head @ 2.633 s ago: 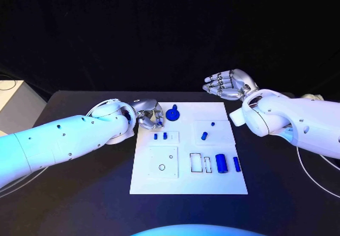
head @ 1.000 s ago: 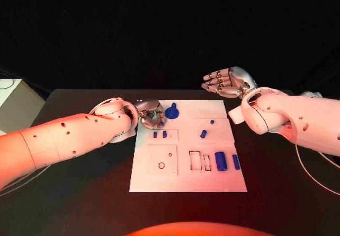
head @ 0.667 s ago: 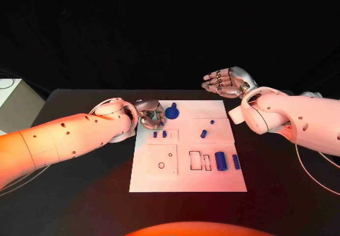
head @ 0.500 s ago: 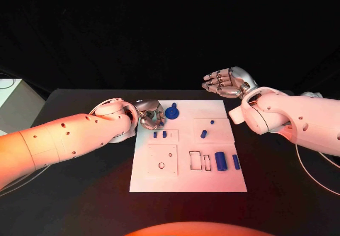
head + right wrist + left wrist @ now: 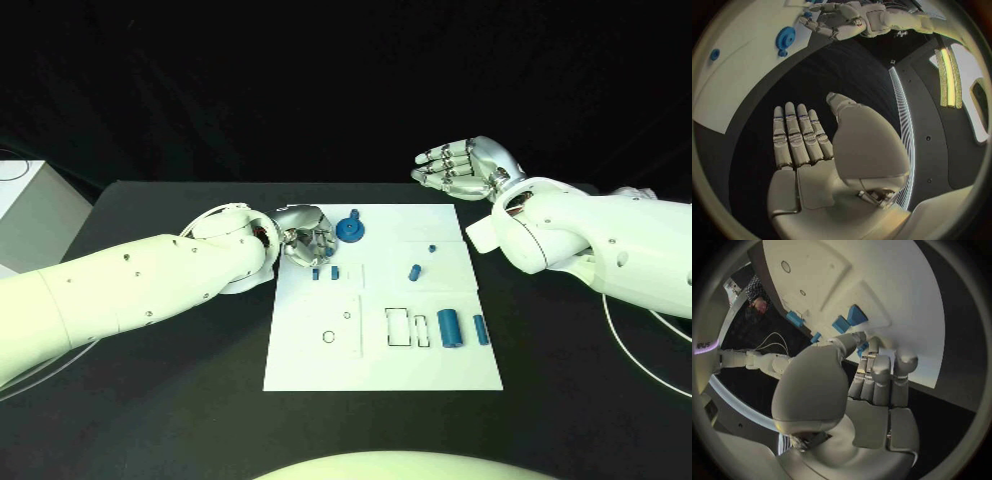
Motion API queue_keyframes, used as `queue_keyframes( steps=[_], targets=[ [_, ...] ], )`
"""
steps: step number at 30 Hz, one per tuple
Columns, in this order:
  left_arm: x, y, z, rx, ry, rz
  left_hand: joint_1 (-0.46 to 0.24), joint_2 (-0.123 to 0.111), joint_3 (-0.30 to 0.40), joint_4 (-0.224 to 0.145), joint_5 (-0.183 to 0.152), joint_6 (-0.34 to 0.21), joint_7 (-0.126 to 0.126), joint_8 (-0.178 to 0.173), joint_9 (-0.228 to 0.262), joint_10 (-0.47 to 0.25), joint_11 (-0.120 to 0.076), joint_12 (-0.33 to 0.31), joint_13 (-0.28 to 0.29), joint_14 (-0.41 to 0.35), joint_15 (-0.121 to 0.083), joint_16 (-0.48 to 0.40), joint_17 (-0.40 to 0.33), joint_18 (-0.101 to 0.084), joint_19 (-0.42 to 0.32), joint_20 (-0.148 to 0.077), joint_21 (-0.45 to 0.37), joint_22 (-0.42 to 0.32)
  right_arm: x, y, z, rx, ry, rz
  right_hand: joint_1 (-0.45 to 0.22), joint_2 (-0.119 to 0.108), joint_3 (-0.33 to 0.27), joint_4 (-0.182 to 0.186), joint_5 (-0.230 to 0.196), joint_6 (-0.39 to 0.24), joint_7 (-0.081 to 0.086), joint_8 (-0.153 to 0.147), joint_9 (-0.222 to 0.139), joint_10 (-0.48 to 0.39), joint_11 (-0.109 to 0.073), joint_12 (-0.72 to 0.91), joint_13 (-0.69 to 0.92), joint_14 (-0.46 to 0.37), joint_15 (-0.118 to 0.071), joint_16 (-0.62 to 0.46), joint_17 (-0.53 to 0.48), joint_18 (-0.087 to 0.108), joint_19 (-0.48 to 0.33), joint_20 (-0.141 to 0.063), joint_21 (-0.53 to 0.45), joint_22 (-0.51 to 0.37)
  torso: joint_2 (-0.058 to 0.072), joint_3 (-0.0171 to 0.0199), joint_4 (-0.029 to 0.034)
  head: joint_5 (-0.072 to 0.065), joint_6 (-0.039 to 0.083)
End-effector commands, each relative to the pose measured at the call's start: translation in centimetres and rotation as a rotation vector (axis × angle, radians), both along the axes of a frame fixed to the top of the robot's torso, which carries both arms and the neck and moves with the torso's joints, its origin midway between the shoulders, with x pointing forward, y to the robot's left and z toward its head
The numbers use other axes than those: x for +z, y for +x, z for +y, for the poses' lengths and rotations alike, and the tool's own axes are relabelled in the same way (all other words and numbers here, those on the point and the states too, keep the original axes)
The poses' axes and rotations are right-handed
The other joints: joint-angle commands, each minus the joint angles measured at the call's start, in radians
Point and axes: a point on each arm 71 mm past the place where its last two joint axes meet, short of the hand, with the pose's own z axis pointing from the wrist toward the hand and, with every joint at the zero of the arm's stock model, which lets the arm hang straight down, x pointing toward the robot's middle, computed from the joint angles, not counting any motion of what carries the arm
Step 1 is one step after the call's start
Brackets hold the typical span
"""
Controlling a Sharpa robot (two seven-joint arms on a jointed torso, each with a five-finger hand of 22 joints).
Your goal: Assemble the parts on the task board
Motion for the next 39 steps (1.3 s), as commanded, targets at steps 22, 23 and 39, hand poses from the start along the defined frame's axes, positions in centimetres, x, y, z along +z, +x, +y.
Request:
queue_keyframes(
  steps=[22, 23, 39],
  targets=[
    [1.0, 0.3, 2.8, 0.073, -0.063, 0.008, -0.01, -0.011, -0.007, -0.012, -0.002, -0.051, -0.006, -0.042, -0.013, -0.073, 0.03, -0.038, 0.001, -0.119, 0.024, -0.068, -0.188, 0.006, -0.082, 0.022, -0.067, -0.083, -0.7, -0.2, -1.3, 0.102, -0.263, -0.015, 0.072, -0.027, 0.116, -0.106, -0.02, 0.121, -0.01, 0.032, -0.015, 0.155, -0.078, 0.035, 0.001, 0.31, -0.105, 0.151, 0.074, 0.017, 0.314, -0.095, 0.111, 0.003, -0.001, -0.0001, 0.0, -0.007, 0.008],
    [1.2, 0.4, 3.2, 0.087, -0.091, 0.014, -0.008, -0.008, -0.006, -0.013, -0.001, -0.048, -0.003, -0.041, -0.012, -0.082, 0.033, -0.038, 0.001, -0.138, 0.026, -0.08, -0.219, 0.011, -0.105, 0.024, -0.083, -0.106, -0.8, -0.2, -1.4, 0.116, -0.302, -0.017, 0.073, -0.03, 0.122, -0.115, -0.022, 0.134, -0.017, 0.036, -0.015, 0.172, -0.086, 0.033, 0.0, 0.343, -0.118, 0.171, 0.092, 0.016, 0.347, -0.111, 0.133, 0.013, -0.002, -0.0001, -0.0006, -0.009, 0.009],
    [4.0, -0.7, 7.9, 0.247, -0.924, 0.237, -0.084, 0.056, -0.029, 0.062, -0.002, -0.048, 0.048, -0.035, -0.011, -0.174, 0.062, 0.061, 0.038, -0.285, 0.055, -0.22, -0.383, 0.046, -0.279, 0.053, -0.285, -0.308, -2.8, -2.0, -1.9, 0.188, -0.885, -0.156, -0.002, -0.073, 0.195, -0.186, -0.079, 0.211, -0.061, 0.025, -0.024, 0.266, -0.132, -0.072, 0.012, 0.612, -0.186, 1.161, 0.968, -0.015, 0.572, -0.208, 0.707, 0.478, -0.001, -0.0008, 0.0012, -0.074, 0.03]
  ],
)
